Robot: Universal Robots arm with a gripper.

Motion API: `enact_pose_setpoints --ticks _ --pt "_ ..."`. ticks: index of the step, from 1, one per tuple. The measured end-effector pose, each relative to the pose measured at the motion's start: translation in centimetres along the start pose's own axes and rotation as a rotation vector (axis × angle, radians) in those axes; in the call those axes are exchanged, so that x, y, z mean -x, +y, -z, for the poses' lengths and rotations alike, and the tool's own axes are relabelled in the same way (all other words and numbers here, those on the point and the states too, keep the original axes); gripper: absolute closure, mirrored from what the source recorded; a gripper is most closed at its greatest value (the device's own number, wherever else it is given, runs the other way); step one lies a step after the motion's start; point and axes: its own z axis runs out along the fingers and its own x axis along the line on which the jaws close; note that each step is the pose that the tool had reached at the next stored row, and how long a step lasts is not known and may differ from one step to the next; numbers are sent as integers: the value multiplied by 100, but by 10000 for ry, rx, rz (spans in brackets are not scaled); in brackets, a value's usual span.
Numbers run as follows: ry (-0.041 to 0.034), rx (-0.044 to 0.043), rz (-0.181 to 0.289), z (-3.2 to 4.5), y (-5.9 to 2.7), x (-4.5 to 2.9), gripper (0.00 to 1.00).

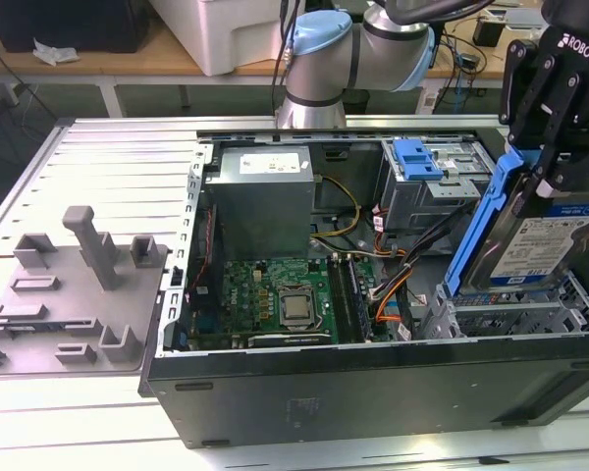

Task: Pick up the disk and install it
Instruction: 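Insert the disk into the insertion slot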

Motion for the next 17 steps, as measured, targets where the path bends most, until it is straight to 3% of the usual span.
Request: enact_pose_setpoints --ticks 17 --pt "1 2 -98 -26 -6 -5 63"
